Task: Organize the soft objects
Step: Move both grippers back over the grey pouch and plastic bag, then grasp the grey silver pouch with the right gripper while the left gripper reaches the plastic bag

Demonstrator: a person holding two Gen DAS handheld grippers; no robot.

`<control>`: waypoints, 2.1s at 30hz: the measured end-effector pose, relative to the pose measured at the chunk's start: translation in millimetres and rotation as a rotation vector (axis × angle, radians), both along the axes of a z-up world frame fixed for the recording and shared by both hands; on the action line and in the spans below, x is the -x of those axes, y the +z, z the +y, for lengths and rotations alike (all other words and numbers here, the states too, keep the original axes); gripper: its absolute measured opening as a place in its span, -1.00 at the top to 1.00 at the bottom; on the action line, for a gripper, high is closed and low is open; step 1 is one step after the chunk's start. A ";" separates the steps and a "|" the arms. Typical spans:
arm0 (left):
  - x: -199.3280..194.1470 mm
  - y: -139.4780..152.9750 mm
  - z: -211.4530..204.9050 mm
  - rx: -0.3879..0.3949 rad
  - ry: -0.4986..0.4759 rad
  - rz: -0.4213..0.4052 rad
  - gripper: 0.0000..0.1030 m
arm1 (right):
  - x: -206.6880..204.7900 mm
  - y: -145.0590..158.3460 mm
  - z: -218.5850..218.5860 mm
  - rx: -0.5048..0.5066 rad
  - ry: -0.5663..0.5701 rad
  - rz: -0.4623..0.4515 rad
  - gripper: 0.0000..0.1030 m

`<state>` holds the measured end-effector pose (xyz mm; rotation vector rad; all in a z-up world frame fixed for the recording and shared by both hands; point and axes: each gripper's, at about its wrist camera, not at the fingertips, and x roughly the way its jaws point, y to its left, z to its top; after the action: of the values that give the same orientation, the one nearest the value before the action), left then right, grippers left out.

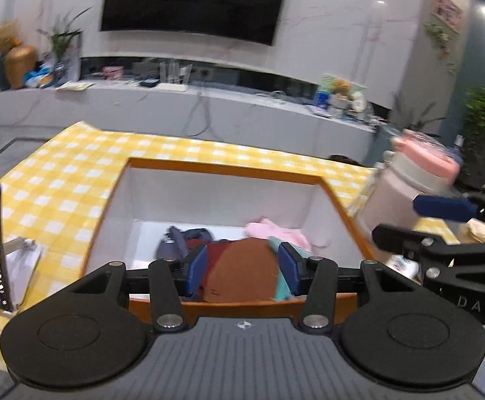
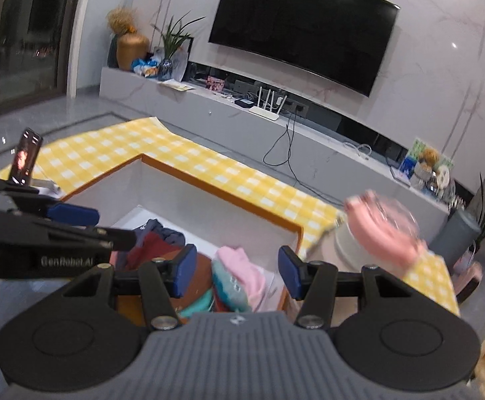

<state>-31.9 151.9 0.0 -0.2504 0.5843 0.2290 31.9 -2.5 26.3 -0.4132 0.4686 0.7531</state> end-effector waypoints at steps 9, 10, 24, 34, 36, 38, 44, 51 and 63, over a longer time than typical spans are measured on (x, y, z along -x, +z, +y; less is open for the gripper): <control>2.0 4.9 -49.1 -0.015 -0.189 -0.022 -0.09 | 10.3 -22.3 -69.1 -0.039 -0.117 0.083 -0.42; 1.2 5.5 -56.3 -0.025 -0.213 -0.025 -0.09 | 8.8 -24.8 -77.4 -0.042 -0.140 0.095 -0.44; -29.9 -7.7 -147.3 -0.123 -0.533 -0.057 -0.50 | -27.3 -58.7 -172.6 -0.058 -0.425 0.209 -0.53; -77.3 -33.3 -192.2 -0.200 -0.633 0.021 -0.50 | -76.1 -79.8 -213.4 -0.047 -0.482 0.257 -0.69; -92.2 -42.1 -200.2 -0.212 -0.641 0.056 -0.49 | -89.5 -85.5 -219.9 -0.036 -0.492 0.274 -0.69; -106.3 -49.9 -207.4 -0.218 -0.650 0.080 -0.49 | -106.8 -93.2 -225.6 -0.034 -0.490 0.317 -0.69; -148.5 -72.6 -224.5 -0.249 -0.633 0.150 -0.42 | -158.5 -114.3 -233.9 -0.026 -0.475 0.425 -0.76; -190.9 -92.7 -233.3 -0.314 -0.593 0.191 -0.36 | -217.0 -141.8 -222.4 -0.017 -0.419 0.501 -0.79; -222.9 -109.0 -241.3 -0.360 -0.521 0.178 -0.33 | -261.6 -178.9 -218.7 -0.094 -0.434 0.589 -0.14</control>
<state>191.0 -89.4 -109.1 0.2752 0.7515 -0.1510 293.4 -221.2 -152.6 0.0151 1.0329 0.4591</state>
